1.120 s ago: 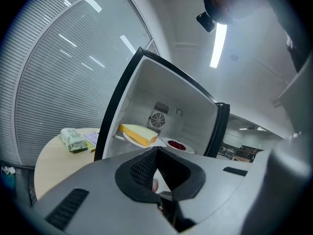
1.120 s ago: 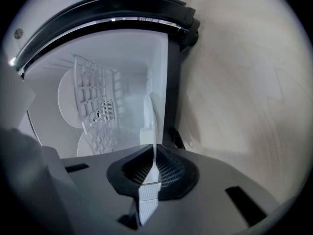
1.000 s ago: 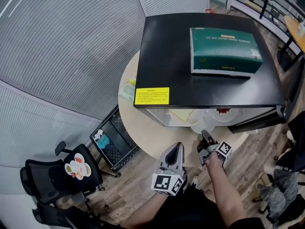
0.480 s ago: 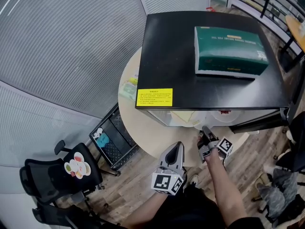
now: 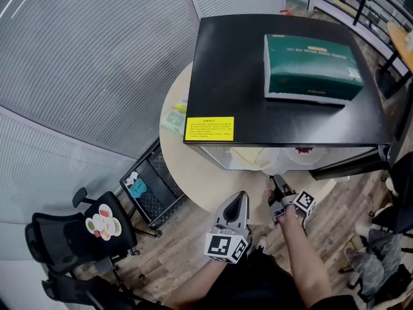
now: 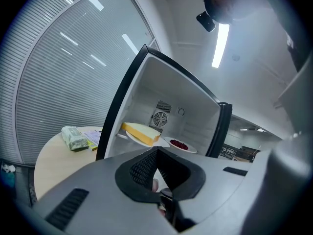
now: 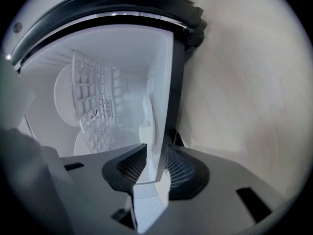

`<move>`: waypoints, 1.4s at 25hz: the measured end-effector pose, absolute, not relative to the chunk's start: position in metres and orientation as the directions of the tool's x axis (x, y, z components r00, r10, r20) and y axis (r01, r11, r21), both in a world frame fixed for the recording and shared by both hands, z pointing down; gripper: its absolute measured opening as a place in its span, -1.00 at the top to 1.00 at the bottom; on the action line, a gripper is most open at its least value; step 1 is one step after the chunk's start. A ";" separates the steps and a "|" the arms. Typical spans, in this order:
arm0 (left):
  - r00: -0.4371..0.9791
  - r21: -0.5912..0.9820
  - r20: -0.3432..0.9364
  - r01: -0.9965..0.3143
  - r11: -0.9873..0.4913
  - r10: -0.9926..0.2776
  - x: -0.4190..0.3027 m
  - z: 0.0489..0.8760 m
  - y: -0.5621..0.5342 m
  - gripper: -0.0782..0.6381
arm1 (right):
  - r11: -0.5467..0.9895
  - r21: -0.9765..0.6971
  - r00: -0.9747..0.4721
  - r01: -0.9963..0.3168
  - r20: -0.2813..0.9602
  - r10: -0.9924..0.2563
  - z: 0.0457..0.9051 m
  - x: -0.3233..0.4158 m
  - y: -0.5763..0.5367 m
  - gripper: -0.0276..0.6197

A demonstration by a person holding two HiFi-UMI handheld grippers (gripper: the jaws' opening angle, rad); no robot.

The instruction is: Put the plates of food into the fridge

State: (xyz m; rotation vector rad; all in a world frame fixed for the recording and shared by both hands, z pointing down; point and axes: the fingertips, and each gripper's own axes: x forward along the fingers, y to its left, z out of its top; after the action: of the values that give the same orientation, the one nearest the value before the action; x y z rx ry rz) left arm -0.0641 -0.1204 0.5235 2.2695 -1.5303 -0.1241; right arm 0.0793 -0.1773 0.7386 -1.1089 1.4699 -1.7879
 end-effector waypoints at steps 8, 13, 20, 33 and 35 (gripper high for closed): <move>0.391 0.344 0.138 -0.881 -0.326 -0.910 -0.057 0.508 -0.105 0.77 | -0.011 -0.832 -0.491 -0.555 0.338 -0.803 0.677 0.097 -0.123 0.82; 0.380 0.314 0.123 -0.891 -0.327 -0.917 -0.055 0.490 -0.086 0.77 | 0.155 -0.605 -0.403 -0.781 0.299 -0.865 0.599 0.125 -0.097 0.88; 0.361 0.285 0.042 -0.898 -0.335 -0.932 -0.039 0.439 -0.037 0.77 | 0.323 -0.378 -0.385 -0.868 0.099 -0.918 0.471 0.136 -0.044 0.89; 0.331 0.234 0.008 -0.918 -0.320 -0.944 -0.008 0.406 0.047 0.77 | 0.385 -0.259 -0.398 -0.886 -0.002 -0.917 0.404 0.149 0.035 0.89; 0.334 0.230 0.003 -0.918 -0.324 -0.943 -0.007 0.403 0.052 0.77 | 0.386 -0.258 -0.398 -0.886 -0.006 -0.918 0.401 0.149 0.042 0.89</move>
State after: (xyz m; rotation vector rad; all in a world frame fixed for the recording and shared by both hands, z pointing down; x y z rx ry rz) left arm -0.0069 0.0517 0.4032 2.4039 -1.6991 -0.1940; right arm 0.1488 0.0420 0.4014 -1.6327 2.4892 -0.3213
